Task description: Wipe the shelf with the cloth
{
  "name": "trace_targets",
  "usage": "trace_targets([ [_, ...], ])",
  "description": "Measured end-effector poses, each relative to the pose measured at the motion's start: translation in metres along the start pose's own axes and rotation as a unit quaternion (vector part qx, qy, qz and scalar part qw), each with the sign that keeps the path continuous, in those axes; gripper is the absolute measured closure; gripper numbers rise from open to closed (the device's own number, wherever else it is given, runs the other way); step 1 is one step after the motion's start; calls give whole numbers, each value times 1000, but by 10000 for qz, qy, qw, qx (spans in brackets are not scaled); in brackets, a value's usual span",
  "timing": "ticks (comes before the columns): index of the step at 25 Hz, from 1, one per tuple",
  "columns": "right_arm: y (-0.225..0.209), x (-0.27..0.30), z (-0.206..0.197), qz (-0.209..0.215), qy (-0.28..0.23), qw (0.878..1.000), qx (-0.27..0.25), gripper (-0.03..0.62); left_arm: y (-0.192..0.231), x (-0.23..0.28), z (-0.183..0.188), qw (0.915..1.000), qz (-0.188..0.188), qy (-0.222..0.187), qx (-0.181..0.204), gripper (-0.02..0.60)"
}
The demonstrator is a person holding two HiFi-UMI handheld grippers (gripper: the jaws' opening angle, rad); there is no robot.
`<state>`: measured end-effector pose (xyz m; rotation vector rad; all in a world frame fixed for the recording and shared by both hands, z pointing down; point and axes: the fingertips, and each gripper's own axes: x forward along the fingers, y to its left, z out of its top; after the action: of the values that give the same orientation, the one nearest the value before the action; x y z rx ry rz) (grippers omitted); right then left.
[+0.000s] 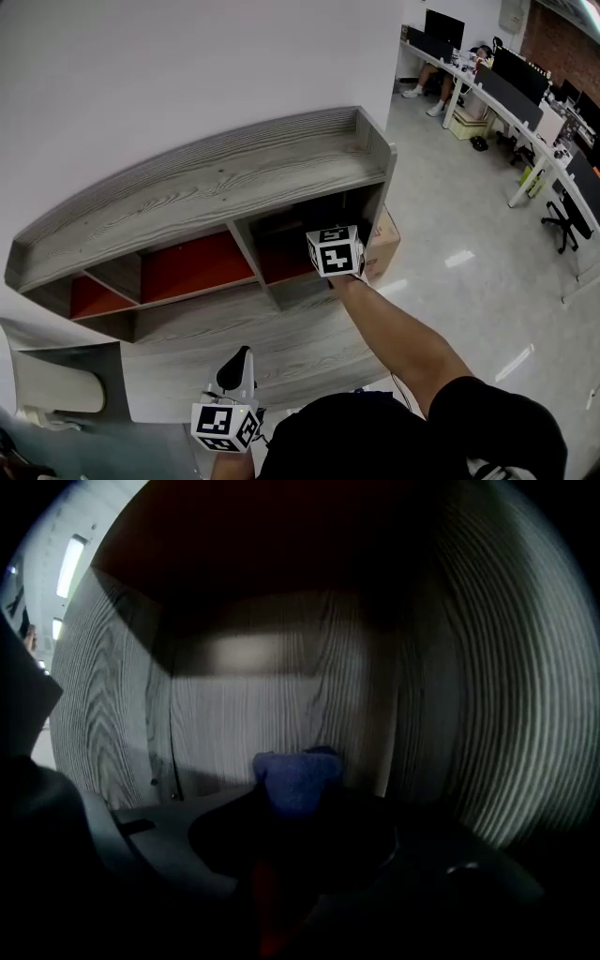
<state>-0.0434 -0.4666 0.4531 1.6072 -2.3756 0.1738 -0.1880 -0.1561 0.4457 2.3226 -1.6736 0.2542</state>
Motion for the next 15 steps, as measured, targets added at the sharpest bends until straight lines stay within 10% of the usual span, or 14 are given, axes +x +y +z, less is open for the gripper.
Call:
trace_targets([
  [15, -21, -6, 0, -327, -54, 9986, 404, 457, 6, -6, -2, 10000, 15, -74, -56, 571],
])
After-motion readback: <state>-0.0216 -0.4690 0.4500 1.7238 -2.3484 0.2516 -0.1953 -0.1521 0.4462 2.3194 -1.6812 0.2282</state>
